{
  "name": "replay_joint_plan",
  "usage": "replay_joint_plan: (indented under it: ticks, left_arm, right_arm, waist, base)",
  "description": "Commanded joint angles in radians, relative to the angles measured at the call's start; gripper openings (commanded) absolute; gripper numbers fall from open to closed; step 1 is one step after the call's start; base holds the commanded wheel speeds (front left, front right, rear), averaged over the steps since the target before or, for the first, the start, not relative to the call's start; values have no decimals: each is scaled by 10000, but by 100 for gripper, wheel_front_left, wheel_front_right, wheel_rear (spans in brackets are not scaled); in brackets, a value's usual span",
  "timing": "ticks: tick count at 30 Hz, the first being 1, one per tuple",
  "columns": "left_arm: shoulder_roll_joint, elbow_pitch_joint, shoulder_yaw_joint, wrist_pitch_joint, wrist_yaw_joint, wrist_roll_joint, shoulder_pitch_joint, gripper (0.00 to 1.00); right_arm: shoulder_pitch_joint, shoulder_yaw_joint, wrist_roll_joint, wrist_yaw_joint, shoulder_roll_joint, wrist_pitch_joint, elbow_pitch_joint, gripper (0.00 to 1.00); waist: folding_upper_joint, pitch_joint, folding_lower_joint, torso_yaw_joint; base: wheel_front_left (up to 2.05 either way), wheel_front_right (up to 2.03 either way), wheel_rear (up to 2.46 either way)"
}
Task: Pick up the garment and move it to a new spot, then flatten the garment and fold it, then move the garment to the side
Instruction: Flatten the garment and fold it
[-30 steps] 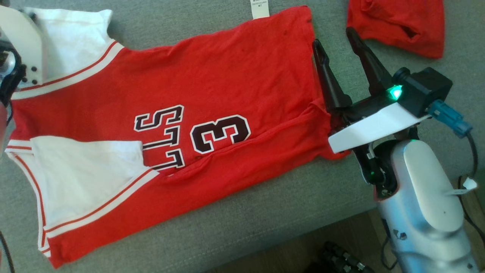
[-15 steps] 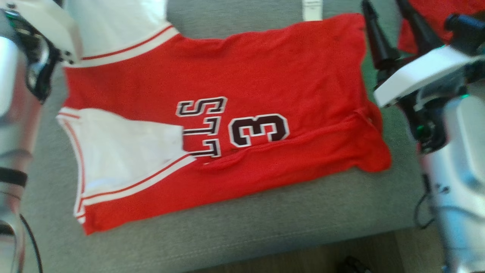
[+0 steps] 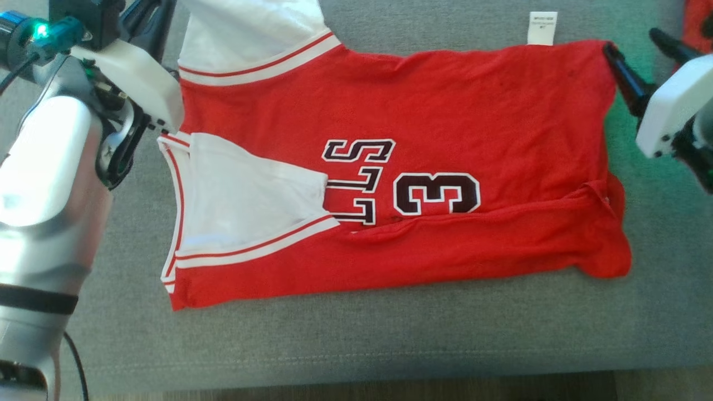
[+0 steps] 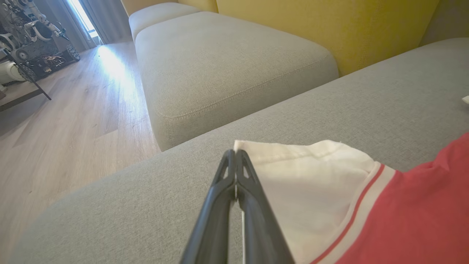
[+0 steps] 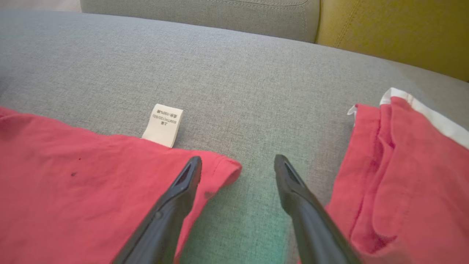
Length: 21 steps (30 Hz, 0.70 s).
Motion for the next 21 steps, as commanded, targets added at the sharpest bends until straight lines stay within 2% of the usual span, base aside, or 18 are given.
replay_joint_plan:
  ticks: [1,13,21]
  left_arm:
    - [505,-525,354,62,109,-57,-218,0]
    - [675,-1390,308,369,307,-195,31,0]
    - [744,-1545,258,439,394,-247,93,0]
  right_arm:
    - [-357,169,251,-6,-373,-7,-104,100]
    - [-1221,1390,1233,-6,-596,-50,1485,100]
    - [-1364,2055,1675,-6,-579,-463,2205,100]
  waist:
    - [0,88,0,69]
    - [0,311,0,237]
    - [0,271,0,295]
  base:
    - [0,0,0]
    - [0,0,0]
    - [0,0,0]
